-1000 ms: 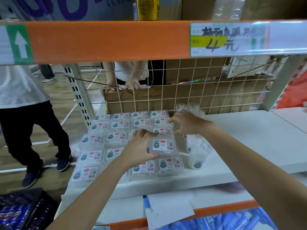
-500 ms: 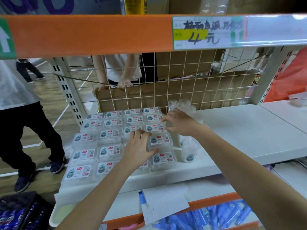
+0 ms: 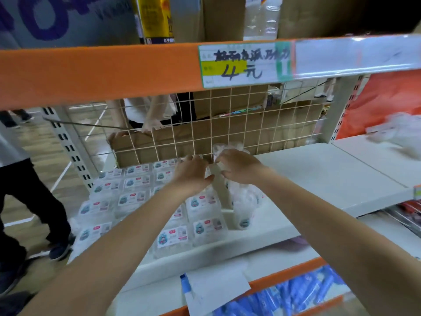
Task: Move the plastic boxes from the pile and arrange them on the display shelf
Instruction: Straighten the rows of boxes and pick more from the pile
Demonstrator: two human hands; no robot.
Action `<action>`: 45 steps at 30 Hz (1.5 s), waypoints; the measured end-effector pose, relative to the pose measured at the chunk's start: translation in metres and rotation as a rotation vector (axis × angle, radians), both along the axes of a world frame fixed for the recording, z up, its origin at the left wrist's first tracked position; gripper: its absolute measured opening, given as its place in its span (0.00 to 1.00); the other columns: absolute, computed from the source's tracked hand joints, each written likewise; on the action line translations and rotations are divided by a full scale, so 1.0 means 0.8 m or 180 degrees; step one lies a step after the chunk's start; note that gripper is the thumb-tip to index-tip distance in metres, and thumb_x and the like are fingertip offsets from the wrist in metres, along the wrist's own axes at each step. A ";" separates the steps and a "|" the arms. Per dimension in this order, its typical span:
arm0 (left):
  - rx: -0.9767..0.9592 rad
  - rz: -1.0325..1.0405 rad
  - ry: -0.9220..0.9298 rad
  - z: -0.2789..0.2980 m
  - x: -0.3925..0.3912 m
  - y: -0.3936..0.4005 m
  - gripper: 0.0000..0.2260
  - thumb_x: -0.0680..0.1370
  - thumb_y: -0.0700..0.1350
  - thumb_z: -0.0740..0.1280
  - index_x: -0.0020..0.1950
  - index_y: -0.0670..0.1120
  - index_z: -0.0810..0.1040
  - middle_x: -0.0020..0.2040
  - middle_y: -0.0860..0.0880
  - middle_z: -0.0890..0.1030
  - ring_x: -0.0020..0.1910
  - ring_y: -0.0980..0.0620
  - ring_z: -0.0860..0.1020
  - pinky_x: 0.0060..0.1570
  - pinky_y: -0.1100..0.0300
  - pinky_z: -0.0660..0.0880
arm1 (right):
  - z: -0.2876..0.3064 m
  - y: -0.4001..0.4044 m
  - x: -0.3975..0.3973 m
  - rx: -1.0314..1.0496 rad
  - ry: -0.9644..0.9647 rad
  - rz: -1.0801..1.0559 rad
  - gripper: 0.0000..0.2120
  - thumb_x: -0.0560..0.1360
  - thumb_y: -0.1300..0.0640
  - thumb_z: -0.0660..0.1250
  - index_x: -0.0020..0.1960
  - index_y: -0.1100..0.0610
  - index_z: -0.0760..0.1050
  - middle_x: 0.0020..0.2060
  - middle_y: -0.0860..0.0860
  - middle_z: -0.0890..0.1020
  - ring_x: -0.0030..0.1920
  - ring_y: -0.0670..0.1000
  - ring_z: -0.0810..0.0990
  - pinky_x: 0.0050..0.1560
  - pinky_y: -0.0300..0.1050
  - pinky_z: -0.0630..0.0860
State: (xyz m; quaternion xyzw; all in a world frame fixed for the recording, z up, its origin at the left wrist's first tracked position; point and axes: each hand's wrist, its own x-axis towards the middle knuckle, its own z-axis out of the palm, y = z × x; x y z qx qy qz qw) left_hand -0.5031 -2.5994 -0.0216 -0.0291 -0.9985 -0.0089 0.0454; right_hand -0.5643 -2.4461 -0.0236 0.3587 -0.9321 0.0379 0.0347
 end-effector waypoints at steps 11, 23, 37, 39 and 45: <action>-0.0616 -0.0763 -0.0117 0.037 -0.106 0.222 0.19 0.79 0.57 0.59 0.62 0.47 0.75 0.63 0.45 0.76 0.63 0.43 0.73 0.58 0.54 0.68 | 0.021 0.214 -0.038 0.0291 -0.0083 -0.1461 0.24 0.78 0.51 0.60 0.73 0.53 0.62 0.71 0.53 0.66 0.70 0.55 0.65 0.65 0.50 0.67; -0.0684 -0.1571 -0.0401 0.029 -0.166 0.572 0.23 0.79 0.58 0.56 0.66 0.46 0.73 0.64 0.44 0.75 0.62 0.43 0.72 0.56 0.50 0.70 | 0.015 0.559 -0.034 0.0354 -0.0292 -0.2475 0.24 0.77 0.53 0.61 0.73 0.54 0.63 0.67 0.56 0.70 0.67 0.57 0.68 0.61 0.50 0.70; -0.0374 -0.2085 -0.0239 0.010 -0.240 0.836 0.20 0.79 0.56 0.57 0.63 0.45 0.75 0.61 0.44 0.76 0.61 0.43 0.72 0.53 0.52 0.72 | -0.016 0.817 -0.067 0.0128 -0.0305 -0.3123 0.23 0.77 0.52 0.62 0.70 0.56 0.66 0.65 0.57 0.71 0.66 0.58 0.69 0.58 0.52 0.71; -0.0298 -0.2117 -0.0269 0.004 -0.258 0.861 0.21 0.78 0.57 0.58 0.66 0.46 0.73 0.63 0.44 0.75 0.63 0.43 0.71 0.54 0.51 0.71 | -0.020 0.847 -0.085 0.0088 -0.0383 -0.3144 0.21 0.77 0.53 0.61 0.69 0.57 0.67 0.64 0.57 0.72 0.65 0.59 0.70 0.56 0.51 0.72; 0.0084 -0.2037 -0.0359 -0.012 -0.338 0.909 0.23 0.76 0.57 0.63 0.67 0.47 0.72 0.65 0.44 0.73 0.66 0.43 0.68 0.57 0.51 0.71 | -0.015 0.920 -0.165 0.0055 -0.0444 -0.3113 0.24 0.78 0.53 0.61 0.73 0.56 0.63 0.67 0.58 0.69 0.67 0.59 0.67 0.63 0.54 0.70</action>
